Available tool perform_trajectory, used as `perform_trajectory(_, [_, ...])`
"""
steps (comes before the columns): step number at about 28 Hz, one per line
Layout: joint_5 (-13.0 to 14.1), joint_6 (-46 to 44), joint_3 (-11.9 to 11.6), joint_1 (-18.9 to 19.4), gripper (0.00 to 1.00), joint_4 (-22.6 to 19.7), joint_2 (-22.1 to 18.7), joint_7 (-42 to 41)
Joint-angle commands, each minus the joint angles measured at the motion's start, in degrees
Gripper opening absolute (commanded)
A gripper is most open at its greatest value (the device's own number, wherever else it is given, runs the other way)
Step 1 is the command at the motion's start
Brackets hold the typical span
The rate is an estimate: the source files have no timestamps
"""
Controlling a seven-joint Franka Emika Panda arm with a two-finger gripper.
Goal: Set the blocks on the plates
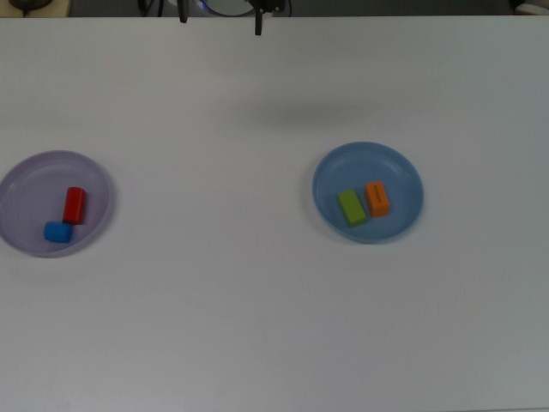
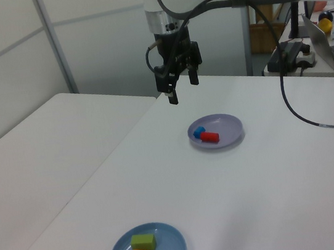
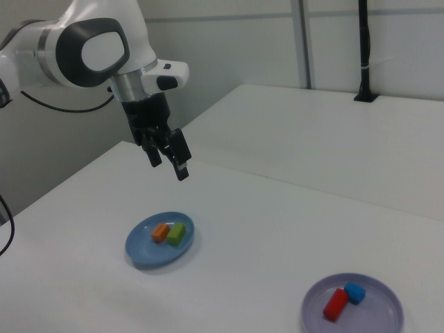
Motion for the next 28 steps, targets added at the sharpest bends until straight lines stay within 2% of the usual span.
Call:
perform_trajectory(1, [1.3, 3.4, -0.2, 0.1, 1.0, -3.5, -1.2, 0.3])
perform_trajectory(4, [1.3, 6.5, -0.3, 0.1, 1.0, -8.3, -2.1, 0.3])
perform_trajectory(5, [1.3, 6.8, -0.3, 0.1, 1.0, -8.6, -2.6, 0.4])
perform_trajectory(13, [1.3, 6.9, -0.3, 0.1, 1.0, -9.1, -3.8, 0.3])
perform_trajectory(28, [1.3, 6.8, -0.4, 0.1, 1.0, -8.5, -3.7, 0.3])
